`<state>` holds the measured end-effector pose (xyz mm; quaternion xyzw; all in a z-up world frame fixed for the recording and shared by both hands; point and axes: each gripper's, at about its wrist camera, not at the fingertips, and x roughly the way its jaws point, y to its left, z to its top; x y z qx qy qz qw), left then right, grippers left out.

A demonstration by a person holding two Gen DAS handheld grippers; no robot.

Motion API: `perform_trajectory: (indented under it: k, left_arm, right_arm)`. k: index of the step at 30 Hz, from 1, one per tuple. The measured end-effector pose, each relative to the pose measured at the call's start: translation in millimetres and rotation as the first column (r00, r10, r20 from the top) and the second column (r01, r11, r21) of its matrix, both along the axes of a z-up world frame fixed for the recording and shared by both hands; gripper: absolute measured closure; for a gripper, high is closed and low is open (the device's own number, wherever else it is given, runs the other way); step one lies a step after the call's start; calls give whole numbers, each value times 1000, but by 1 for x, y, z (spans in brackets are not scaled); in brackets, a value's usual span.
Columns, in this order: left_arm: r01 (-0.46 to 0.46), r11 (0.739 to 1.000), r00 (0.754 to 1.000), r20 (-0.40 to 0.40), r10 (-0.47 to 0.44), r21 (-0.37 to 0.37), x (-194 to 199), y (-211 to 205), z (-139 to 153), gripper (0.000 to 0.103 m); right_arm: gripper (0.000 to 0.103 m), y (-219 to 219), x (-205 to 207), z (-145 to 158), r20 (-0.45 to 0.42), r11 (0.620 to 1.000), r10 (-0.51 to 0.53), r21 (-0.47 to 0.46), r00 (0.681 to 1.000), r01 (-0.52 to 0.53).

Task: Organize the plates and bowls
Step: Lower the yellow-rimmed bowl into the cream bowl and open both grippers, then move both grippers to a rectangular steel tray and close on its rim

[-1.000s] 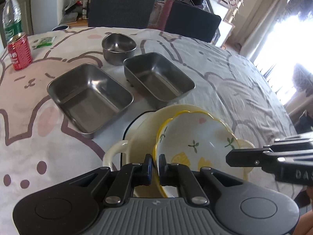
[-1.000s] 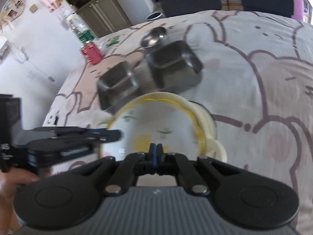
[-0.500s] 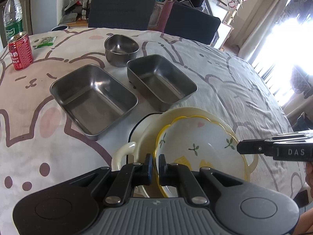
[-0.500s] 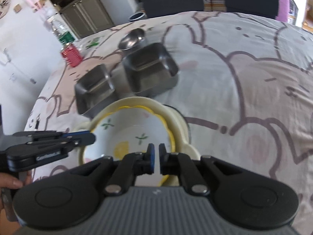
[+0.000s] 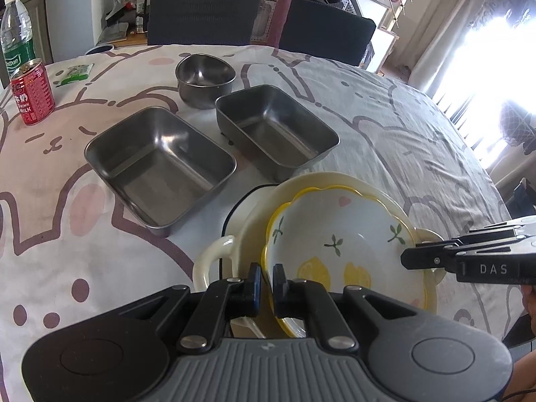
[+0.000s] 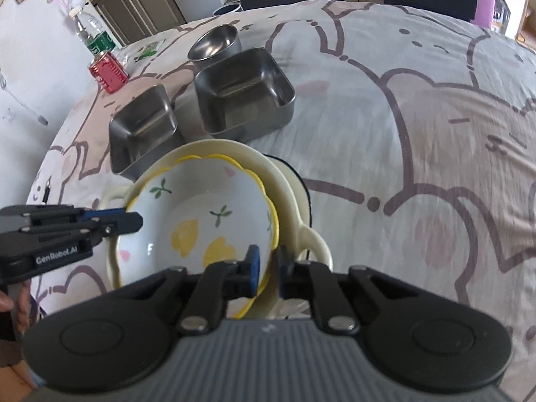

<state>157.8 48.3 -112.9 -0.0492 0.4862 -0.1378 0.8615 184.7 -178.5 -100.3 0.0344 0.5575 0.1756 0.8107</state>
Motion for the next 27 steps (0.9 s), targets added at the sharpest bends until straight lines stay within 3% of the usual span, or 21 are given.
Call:
perform_trajectory:
  k: [8, 12, 13, 15, 16, 18, 21, 23, 27]
  left_arm:
    - [2, 1000, 1000, -11, -2, -5, 1, 0, -1, 94]
    - [6, 1000, 1000, -13, -6, -12, 0, 2, 4, 91]
    - [7, 1000, 1000, -10, -7, -14, 0, 2, 7, 88]
    - [8, 1000, 1000, 9, -8, -20, 0, 4, 15, 73]
    - [12, 1000, 1000, 23, -12, -22, 1, 4, 20, 68]
    - [18, 1000, 998, 63, -17, -18, 4, 4, 33, 46]
    - [11, 1000, 991, 134, -10, -9, 14, 4, 51, 20]
    - [5, 1000, 985, 170, -7, 9, 24, 2, 59, 12]
    - [16, 999, 978, 208, -27, 52, 52, -8, 62, 5]
  right_arm:
    - [94, -1, 0, -3, -6, 1000, 9, 1, 1000, -9]
    - [89, 3, 1, 1, -2, 999, 33, -28, 999, -33]
    - [83, 2, 1, 3, 3, 999, 36, -24, 999, -36]
    - [68, 0, 1, 11, 14, 1000, 28, -5, 1000, -28]
    - [55, -2, 1, 17, 34, 1000, 17, 4, 999, -17]
    - [44, -4, 2, 27, 71, 1000, 12, 25, 997, -14]
    - [24, -10, 8, 41, 130, 998, -31, 64, 991, 23]
    - [11, -15, 15, 46, 162, 993, -85, 96, 983, 70]
    - [4, -24, 32, 44, 187, 970, -207, 164, 960, 177]
